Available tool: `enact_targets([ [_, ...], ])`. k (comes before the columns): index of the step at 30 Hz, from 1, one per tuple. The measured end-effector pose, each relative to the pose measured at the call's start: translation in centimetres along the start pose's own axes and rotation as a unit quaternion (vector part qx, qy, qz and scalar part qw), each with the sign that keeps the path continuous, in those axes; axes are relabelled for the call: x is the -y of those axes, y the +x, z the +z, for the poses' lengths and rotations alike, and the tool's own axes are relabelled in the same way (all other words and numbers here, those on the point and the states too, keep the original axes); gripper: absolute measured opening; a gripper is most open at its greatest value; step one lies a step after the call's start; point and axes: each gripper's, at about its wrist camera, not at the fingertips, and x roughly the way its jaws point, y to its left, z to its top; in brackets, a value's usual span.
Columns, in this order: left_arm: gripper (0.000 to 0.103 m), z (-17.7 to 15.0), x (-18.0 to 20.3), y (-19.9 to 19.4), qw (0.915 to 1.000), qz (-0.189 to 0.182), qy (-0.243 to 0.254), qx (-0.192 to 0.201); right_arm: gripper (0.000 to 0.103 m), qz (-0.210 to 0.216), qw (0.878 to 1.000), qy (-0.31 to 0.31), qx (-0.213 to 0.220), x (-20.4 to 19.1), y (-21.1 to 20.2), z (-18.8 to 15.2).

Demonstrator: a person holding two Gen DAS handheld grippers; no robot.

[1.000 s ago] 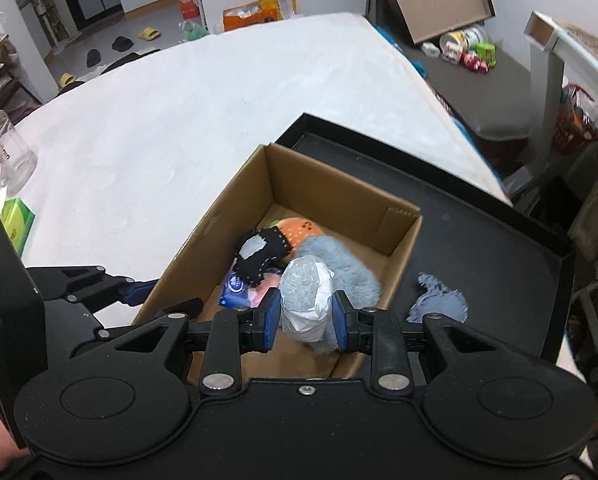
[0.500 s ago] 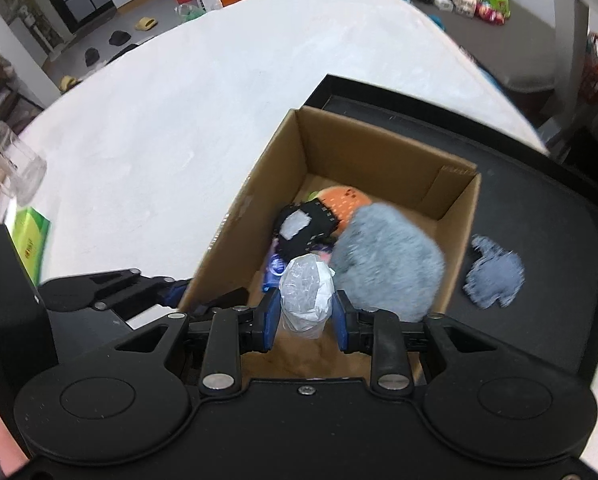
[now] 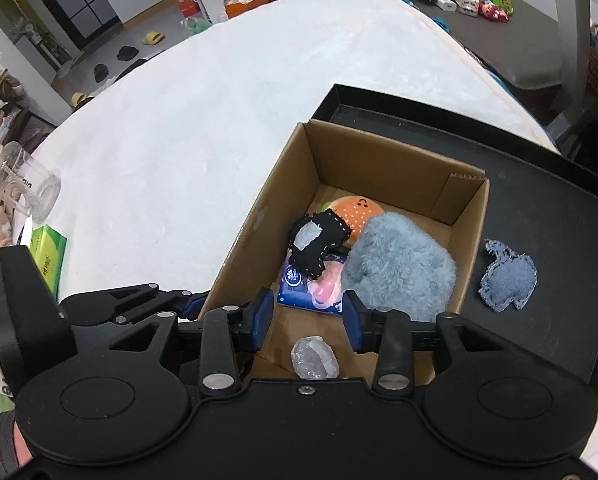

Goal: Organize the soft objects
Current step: 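Release the white plastic-wrapped item into the box with the right gripper, then move the right gripper to the blue denim heart plush on the tray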

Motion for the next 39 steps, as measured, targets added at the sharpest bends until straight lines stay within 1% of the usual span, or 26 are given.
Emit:
enact_targets([
  [5, 0.023, 0.0, 0.6, -0.1, 0.9999, 0.012, 0.009, 0.001, 0.040, 0.005, 1.000, -0.004, 0.020, 1.2, -1.6, 0.3],
  [7, 0.025, 0.0, 0.8, -0.1, 0.9998, 0.017, 0.014, 0.005, 0.040, 0.008, 0.999, 0.000, 0.033, 2.2, -2.5, 0.4],
  [11, 0.026, 0.0, 1.2, -0.1, 0.9994, 0.030, 0.019, 0.002, 0.040, 0.005, 0.998, 0.005, 0.057, 4.1, -4.1, 0.7],
  [19, 0.048, 0.1, 1.9, -0.2, 0.9982, 0.053, 0.028, -0.002, 0.041, -0.010, 0.994, 0.046, 0.100, 9.5, -5.8, 0.5],
  [25, 0.060, 0.0, 3.0, -0.2, 0.9952, 0.081, 0.055, -0.001, 0.041, -0.021, 0.991, 0.079, 0.103, 13.5, -4.9, -0.6],
  [32, 0.068, 0.1, 4.0, -0.2, 0.9919, 0.104, 0.073, -0.003, 0.041, -0.026, 0.992, 0.075, 0.095, 16.5, -2.4, -2.7],
  [36, 0.070, 0.1, 4.4, -0.2, 0.9900, 0.116, 0.079, -0.005, 0.042, -0.009, 0.991, 0.092, 0.095, 18.3, -1.1, -4.1],
  [37, 0.070, 0.2, 4.6, -0.1, 0.9893, 0.120, 0.082, -0.007, 0.042, -0.006, 0.991, 0.097, 0.094, 18.6, -0.7, -4.4],
  [38, 0.070, 0.2, 4.7, 0.0, 0.9885, 0.125, 0.085, -0.009, 0.046, -0.004, 0.991, 0.098, 0.095, 18.9, -0.6, -4.6],
  [39, 0.070, 0.2, 4.9, 0.1, 0.9877, 0.129, 0.087, -0.011, 0.053, -0.005, 0.990, 0.098, 0.097, 19.1, -0.4, -4.7],
])
